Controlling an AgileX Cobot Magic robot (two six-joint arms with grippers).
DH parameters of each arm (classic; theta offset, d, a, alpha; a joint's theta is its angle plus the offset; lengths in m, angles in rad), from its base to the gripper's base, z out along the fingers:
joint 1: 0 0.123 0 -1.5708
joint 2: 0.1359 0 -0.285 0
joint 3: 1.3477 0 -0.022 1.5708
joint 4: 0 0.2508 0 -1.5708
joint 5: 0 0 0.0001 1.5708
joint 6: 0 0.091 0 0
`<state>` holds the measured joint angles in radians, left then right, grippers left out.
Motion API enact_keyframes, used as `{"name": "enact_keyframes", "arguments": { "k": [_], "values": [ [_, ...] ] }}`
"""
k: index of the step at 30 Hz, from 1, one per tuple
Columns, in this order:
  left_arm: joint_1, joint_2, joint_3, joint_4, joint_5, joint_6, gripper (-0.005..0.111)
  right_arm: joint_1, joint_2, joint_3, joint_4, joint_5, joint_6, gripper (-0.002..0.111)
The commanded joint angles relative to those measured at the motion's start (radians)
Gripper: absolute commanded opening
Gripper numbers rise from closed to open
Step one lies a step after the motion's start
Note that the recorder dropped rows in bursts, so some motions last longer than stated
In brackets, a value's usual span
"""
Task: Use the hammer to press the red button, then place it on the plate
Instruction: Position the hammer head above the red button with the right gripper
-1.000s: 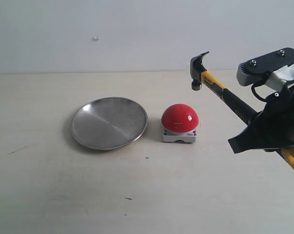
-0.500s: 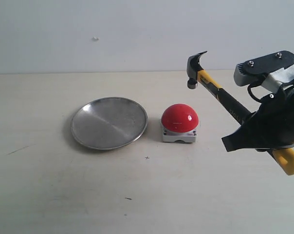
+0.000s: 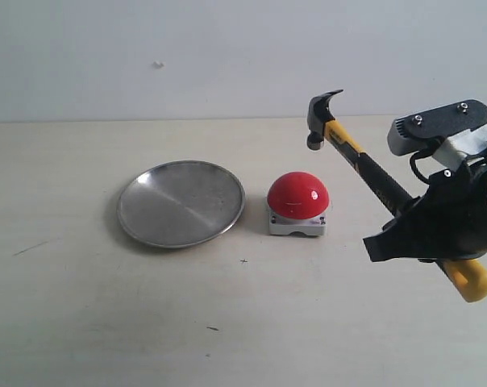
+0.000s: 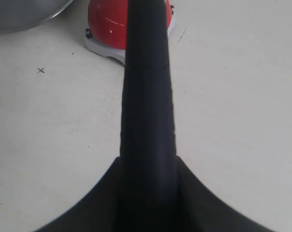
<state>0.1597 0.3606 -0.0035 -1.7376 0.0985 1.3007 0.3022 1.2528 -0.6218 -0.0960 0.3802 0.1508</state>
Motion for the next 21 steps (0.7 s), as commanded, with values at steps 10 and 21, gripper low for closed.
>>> {"name": "enact_keyframes", "arguments": {
  "k": [10,21],
  "values": [
    [-0.002,-0.005,0.003,-0.007,0.001,0.006,0.000,-0.001,0.029,-0.015,0.118,-0.066,-0.046,0.000],
    [-0.002,-0.005,0.003,-0.007,0.001,0.006,0.000,0.036,-0.022,-0.091,0.227,-0.058,-0.167,0.000]
  ]
}}
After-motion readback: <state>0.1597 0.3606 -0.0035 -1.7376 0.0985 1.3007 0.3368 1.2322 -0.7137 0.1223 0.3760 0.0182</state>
